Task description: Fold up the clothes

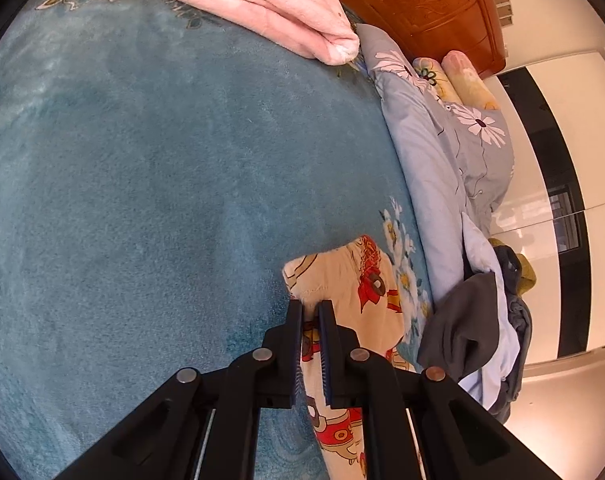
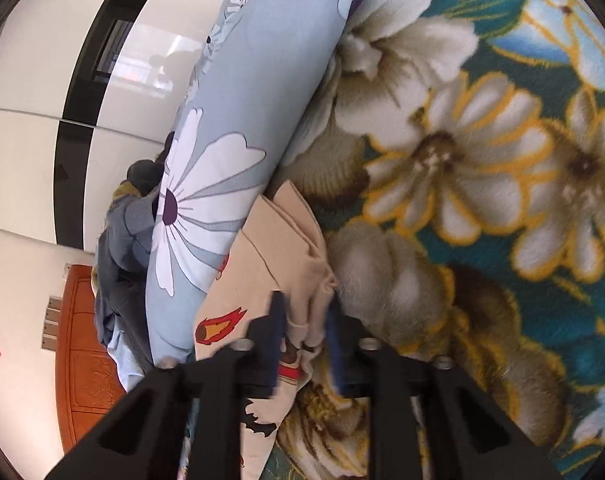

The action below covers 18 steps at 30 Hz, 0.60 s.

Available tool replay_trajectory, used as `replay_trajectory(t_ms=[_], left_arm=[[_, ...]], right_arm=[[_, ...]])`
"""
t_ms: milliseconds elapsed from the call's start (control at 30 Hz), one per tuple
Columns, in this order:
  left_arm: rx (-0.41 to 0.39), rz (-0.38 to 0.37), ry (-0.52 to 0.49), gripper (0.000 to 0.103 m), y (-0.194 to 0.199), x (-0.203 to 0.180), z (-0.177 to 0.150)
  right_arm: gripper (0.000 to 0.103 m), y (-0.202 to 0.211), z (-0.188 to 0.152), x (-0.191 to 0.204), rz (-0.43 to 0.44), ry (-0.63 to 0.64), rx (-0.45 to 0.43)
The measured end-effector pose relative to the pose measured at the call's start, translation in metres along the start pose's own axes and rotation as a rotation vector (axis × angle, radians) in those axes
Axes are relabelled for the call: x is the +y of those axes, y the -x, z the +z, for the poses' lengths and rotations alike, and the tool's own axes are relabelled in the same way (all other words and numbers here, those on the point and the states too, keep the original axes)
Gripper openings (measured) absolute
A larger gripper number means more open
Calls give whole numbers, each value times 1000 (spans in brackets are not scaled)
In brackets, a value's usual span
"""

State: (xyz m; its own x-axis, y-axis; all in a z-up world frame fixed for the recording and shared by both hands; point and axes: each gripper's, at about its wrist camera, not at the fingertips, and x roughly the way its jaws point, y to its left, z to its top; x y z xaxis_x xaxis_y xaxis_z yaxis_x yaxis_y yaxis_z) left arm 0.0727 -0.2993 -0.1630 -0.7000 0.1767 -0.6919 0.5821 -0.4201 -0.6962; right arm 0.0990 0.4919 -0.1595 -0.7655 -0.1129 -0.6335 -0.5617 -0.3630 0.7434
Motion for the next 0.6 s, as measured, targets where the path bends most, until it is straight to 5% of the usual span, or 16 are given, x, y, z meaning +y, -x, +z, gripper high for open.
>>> replay_trajectory(t_ms=[167, 233, 333, 400, 600], left_arm=[[-36, -73, -85, 2, 28, -28, 11], [-114, -129, -131, 0, 62, -37, 20], [-136, -93, -142, 0, 90, -12, 29], [-150, -68, -149, 0, 109, 6, 35], [-1, -72, -50, 2, 67, 41, 16]], right_arm=[[14, 32, -2, 21, 27, 103, -46], [13, 60, -3, 31, 72, 157, -75], [13, 100, -4, 45, 140, 238, -117], [13, 116, -13, 21, 106, 233, -87], [13, 108, -25, -23, 42, 153, -36]])
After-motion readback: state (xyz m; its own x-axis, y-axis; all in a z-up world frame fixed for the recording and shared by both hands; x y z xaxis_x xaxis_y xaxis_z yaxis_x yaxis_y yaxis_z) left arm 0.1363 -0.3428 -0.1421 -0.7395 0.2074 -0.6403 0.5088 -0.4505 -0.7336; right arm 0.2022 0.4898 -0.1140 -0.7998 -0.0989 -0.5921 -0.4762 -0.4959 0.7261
